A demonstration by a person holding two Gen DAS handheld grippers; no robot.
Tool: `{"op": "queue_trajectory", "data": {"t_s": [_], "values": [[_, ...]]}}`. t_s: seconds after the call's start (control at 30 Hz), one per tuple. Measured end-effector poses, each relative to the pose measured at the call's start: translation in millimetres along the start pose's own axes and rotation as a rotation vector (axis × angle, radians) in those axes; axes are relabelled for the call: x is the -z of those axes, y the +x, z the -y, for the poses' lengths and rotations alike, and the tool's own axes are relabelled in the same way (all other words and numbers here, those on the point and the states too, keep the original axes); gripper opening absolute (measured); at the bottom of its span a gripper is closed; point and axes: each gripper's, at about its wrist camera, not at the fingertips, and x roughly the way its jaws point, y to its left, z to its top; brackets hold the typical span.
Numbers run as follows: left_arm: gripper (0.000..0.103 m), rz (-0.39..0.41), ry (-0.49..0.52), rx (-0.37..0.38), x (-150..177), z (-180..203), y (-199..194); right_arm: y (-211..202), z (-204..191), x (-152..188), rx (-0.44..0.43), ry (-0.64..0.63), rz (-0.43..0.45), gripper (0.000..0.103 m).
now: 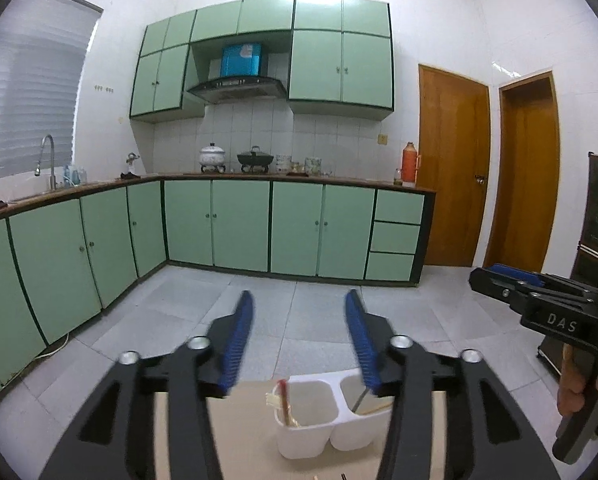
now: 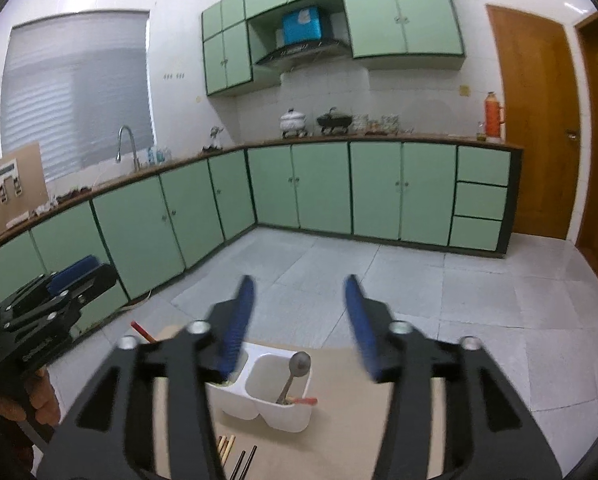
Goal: Organize utensils
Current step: 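Move the left gripper back toward the remaining chopsticks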
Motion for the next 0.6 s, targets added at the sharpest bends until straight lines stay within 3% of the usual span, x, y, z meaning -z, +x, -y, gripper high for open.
{"op": "queue_trajectory", "data": {"t_s": [0.2,0.27,0.6], "values": [[0.07,0.002,0.002,0.003,25.0,1.4,-47.3,-54.1,-5.8,41.9,0.04,0.003,0.064,0.083],[0.075,-0.011,-0.013,-0.002,42.0,-0.3,-61.8,-70.7,-9.6,66.6,0.053,0.018,0.073,0.086],[0.076,-0.136,-0.015,-0.072,143.0,1.5,-98.4,-103.2,-41.4,179.8,0.091,0.028,-0.011,0.087]]}}
